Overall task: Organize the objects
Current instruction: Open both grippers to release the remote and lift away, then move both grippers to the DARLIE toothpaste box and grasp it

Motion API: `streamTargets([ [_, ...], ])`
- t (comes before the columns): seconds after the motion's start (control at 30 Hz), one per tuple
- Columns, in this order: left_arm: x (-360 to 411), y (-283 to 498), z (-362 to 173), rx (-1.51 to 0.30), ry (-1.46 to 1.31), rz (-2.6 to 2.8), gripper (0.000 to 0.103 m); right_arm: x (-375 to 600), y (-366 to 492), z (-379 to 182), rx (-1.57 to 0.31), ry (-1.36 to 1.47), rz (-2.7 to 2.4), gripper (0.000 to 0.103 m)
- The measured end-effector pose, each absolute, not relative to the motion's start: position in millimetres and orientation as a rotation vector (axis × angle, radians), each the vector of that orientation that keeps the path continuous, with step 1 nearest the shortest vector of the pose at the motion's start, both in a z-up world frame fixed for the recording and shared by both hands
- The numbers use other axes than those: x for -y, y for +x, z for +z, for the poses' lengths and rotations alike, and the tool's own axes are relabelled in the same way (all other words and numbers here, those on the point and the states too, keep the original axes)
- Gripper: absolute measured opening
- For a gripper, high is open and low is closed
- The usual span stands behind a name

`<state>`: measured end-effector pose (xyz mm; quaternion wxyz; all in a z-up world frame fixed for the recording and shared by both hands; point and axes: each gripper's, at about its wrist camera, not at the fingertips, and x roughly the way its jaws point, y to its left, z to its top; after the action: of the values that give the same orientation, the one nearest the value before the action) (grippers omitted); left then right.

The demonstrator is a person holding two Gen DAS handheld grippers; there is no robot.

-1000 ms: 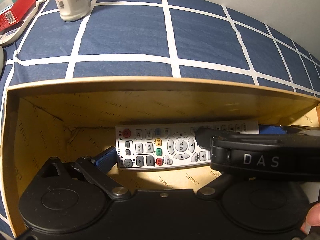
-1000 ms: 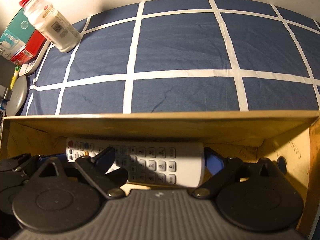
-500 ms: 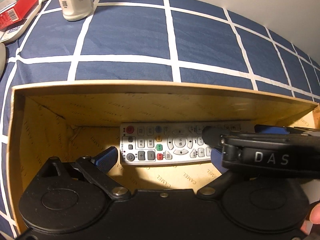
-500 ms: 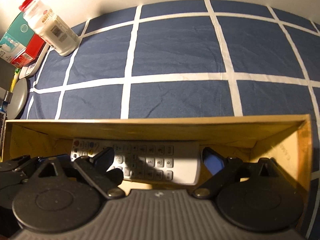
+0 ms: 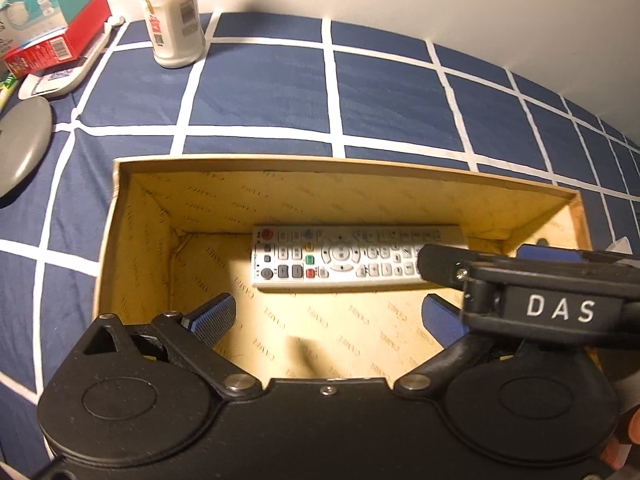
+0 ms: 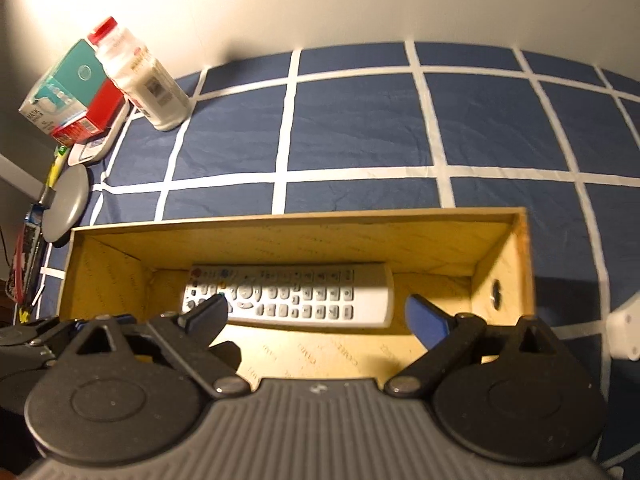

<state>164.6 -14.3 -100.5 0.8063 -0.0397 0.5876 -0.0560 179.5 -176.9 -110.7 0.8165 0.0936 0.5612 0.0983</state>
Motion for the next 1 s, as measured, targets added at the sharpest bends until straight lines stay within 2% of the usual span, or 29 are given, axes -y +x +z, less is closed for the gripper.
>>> streamTargets([
  [0.47,32,110,-56,-1.197,-0.038,-0.153,0.103,203,117,-60,-1.114,0.221,0.159,0.103],
  [1.0,82,52,-37,-1.192,0.028,-0.238,0.103,260,41,-32,-1.056,0.272,0.047,0.103],
])
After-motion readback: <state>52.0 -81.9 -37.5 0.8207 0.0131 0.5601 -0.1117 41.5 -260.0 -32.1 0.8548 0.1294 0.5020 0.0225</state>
